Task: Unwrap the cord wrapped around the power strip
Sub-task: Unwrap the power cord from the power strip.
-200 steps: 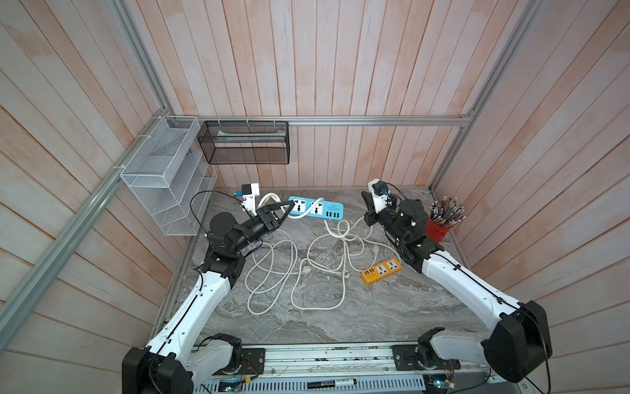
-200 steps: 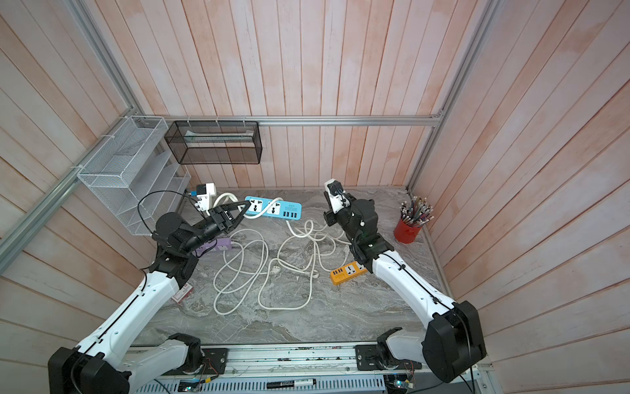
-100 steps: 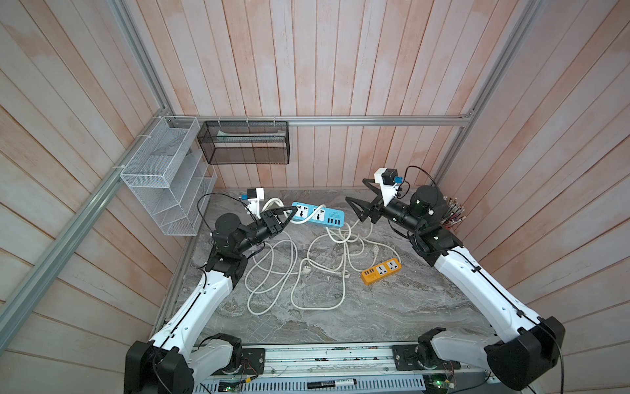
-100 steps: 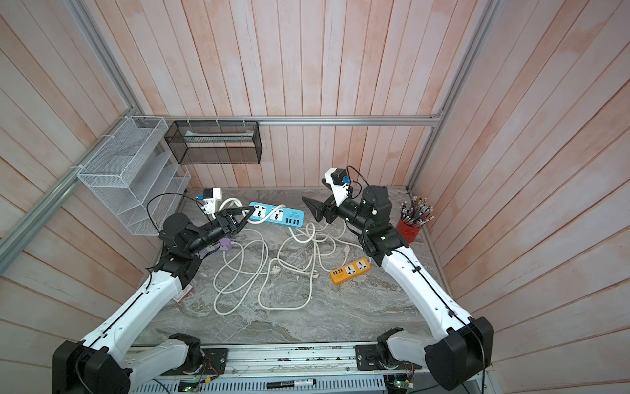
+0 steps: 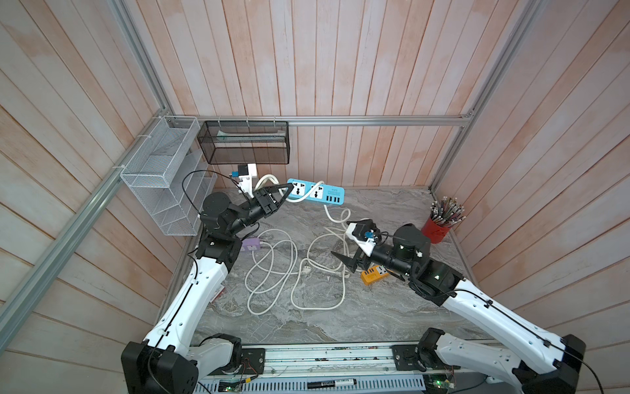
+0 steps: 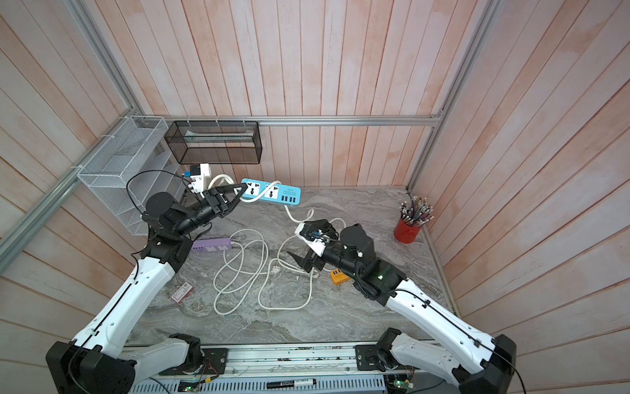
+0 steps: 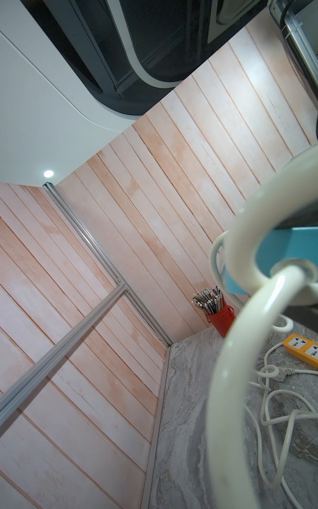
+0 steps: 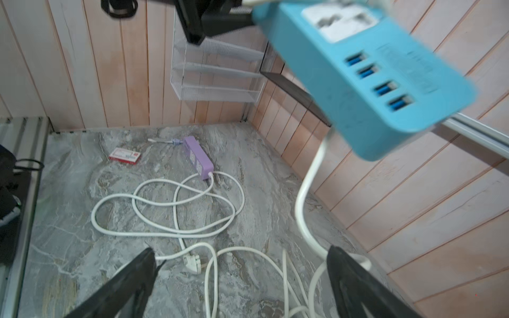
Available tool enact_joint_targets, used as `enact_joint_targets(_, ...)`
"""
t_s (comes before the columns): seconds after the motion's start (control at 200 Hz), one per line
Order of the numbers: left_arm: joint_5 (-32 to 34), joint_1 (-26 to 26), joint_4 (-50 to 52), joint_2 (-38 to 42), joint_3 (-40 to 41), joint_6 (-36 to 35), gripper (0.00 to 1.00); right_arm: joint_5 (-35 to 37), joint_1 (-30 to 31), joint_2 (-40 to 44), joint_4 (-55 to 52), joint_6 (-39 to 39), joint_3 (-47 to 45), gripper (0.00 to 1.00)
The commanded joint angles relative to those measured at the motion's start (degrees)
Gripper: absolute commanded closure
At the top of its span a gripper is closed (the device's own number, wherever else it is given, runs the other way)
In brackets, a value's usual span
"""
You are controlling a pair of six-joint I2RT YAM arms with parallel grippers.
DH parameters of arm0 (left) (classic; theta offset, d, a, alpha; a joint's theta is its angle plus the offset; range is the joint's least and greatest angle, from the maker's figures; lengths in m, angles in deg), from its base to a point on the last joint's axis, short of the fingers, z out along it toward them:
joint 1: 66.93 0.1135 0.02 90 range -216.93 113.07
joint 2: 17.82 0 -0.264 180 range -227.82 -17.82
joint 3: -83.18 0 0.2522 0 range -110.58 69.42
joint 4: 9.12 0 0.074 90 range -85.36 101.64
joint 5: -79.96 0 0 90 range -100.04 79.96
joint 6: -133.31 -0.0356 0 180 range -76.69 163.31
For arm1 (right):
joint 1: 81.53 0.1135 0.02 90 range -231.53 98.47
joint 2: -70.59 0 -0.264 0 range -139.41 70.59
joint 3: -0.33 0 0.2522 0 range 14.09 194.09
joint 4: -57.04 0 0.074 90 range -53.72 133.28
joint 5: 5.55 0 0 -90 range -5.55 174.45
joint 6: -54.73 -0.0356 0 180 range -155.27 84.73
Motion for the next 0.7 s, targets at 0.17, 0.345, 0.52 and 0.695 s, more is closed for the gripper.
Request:
enact_joint_targets(0.17,-1.13,0.23,-0.01,1.37,0.3,0.18,1.0,22.34,2.75,-4.89,19.91,14.91,-7.07,0.02)
enact_joint_targets(0.345,-1.32,0.23,-0.5,1.46,1.15,0.46,1.0,25.08,3.1,-7.03,22.94,18.57,-6.63,0.04)
enact_joint_targets(0.52,-1.6,0.23,-2.75,1.45,2.16,1.85,1.0,23.78,2.21,-9.55,25.27,19.25,-6.49,0.04)
enact_joint_targets(0.695,-1.71,0.28,-2.43,2.37,1.69,2.05,1.0,20.53,-0.47,-13.44,27.54,18.67,-5.63,0.21)
